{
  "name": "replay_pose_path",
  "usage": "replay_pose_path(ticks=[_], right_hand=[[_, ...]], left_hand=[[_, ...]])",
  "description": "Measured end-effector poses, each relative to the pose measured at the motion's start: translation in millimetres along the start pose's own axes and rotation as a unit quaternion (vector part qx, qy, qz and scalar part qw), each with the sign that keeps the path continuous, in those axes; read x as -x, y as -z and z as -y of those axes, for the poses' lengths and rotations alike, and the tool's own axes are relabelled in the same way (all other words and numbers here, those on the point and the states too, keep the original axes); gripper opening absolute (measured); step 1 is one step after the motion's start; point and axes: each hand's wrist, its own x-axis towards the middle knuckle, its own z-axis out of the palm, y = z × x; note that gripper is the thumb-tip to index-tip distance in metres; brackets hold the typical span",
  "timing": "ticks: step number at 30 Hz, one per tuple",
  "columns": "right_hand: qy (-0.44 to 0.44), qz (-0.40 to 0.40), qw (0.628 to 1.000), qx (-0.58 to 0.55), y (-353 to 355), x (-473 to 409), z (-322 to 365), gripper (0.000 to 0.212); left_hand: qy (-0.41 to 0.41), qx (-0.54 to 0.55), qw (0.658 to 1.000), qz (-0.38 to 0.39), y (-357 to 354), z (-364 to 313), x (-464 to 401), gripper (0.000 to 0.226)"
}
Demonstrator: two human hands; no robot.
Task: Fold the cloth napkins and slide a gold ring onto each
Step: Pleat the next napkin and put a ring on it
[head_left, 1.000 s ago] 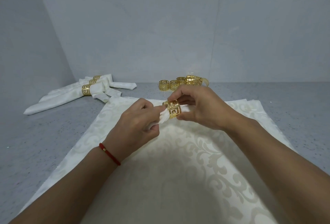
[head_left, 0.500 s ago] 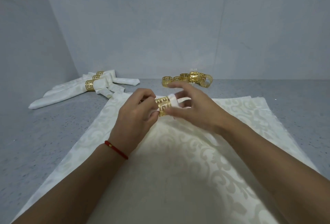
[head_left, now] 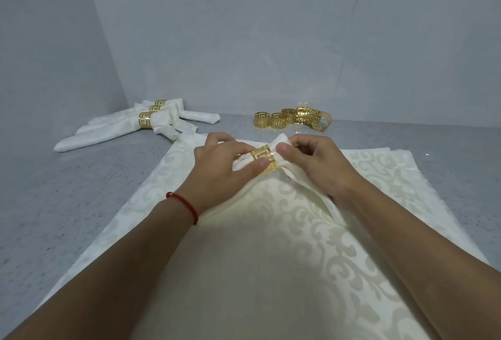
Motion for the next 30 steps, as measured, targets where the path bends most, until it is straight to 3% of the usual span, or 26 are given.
replay_pose_path(ticks=[5,9,14,17,19,23,30], right_hand=[[-0.038,0.005,0.999,0.011,5.1,-4.3,-5.6,0.022],[-0.029,0.000,0.998,0.062,0.2,-4.1,-1.5,0.024],[0.005,-0.019,0.991,0.135,2.8,-6.3,12.5,0.044],[-0.021,-0.037,0.987,0.157,6.9,-7.0,14.2,0.051],[-0.027,-0.050,0.986,0.160,4.9,-7.0,15.3,0.056],[0.003,-0.075,0.972,0.223,-7.2,-7.5,16.3,0.042],[0.018,-0.085,0.960,0.268,-11.4,-11.4,25.5,0.044]], left_hand=[[0.021,0.123,0.992,0.009,5.7,7.7,5.2,0.026],[0.047,0.218,0.975,-0.006,10.1,5.0,6.8,0.044],[0.115,0.363,0.924,-0.026,17.0,-1.8,6.9,0.045],[0.149,0.415,0.898,0.009,20.8,5.5,8.1,0.049],[0.162,0.421,0.892,0.027,23.6,8.8,8.9,0.055],[0.191,0.381,0.904,0.021,29.0,9.7,7.4,0.050],[0.243,0.424,0.870,0.073,50.5,6.7,1.7,0.025]])
